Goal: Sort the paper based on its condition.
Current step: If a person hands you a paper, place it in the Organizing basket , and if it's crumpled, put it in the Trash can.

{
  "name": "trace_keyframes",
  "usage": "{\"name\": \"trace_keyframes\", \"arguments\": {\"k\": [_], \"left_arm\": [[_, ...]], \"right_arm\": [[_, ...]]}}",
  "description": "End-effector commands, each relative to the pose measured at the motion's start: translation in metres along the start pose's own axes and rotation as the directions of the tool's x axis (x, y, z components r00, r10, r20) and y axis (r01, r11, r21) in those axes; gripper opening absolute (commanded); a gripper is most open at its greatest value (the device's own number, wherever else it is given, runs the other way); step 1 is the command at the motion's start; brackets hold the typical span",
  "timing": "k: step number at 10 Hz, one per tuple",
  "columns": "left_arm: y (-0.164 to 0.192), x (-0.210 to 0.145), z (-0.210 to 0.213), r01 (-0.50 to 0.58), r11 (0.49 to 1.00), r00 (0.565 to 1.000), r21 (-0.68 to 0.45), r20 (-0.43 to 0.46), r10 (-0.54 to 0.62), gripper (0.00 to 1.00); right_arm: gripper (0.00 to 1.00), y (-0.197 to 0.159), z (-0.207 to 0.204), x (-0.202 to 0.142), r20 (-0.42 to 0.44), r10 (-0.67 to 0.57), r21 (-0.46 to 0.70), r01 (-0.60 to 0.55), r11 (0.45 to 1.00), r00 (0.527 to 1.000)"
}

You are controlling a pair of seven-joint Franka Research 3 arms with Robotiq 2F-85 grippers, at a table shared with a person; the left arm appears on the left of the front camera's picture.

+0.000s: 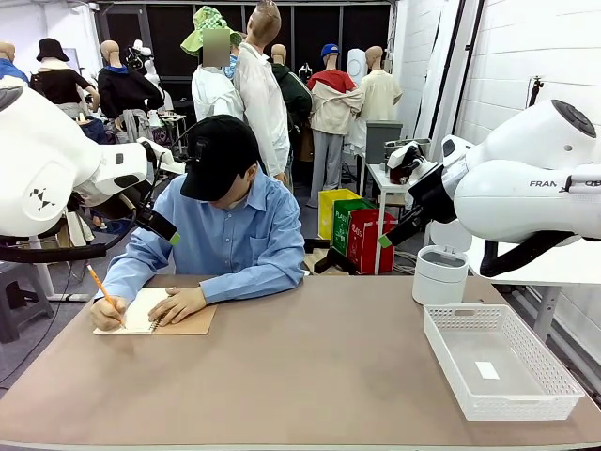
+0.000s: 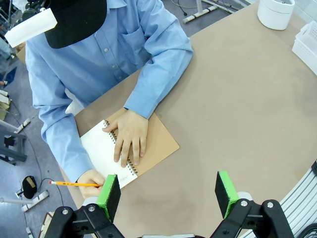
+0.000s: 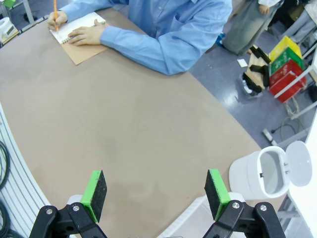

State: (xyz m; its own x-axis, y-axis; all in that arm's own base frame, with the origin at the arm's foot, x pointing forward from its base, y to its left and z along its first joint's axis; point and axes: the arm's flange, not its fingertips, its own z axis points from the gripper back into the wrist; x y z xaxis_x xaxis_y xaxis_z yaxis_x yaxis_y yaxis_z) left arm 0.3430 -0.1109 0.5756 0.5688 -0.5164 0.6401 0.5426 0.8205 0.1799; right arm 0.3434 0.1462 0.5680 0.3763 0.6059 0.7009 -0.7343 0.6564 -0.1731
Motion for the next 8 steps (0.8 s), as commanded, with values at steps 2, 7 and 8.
{"name": "trace_keyframes", "arguments": {"k": [2, 7, 8], "left_arm": [[0.0003, 0.0001, 0.0013, 0.0, 1.0, 1.0, 0.002, 0.003, 0.0, 1.0], [0.0003, 0.0001, 0.0013, 0.0, 1.0, 1.0, 0.002, 0.003, 0.0, 1.0], [0.0003, 0.0001, 0.0013, 0.0, 1.0, 1.0, 0.002, 0.003, 0.0, 1.0]], "right_arm": [[1.0, 0.0005, 0.0003, 0.0002, -0.004, 0.009, -0.003, -0.009, 1.0, 1.0], [1.0, 0.0005, 0.0003, 0.0002, -0.004, 0.009, -0.003, -0.009, 1.0, 1.0], [1.0, 0.0005, 0.0003, 0.0002, -0.004, 0.009, -0.003, -0.009, 1.0, 1.0]]}}
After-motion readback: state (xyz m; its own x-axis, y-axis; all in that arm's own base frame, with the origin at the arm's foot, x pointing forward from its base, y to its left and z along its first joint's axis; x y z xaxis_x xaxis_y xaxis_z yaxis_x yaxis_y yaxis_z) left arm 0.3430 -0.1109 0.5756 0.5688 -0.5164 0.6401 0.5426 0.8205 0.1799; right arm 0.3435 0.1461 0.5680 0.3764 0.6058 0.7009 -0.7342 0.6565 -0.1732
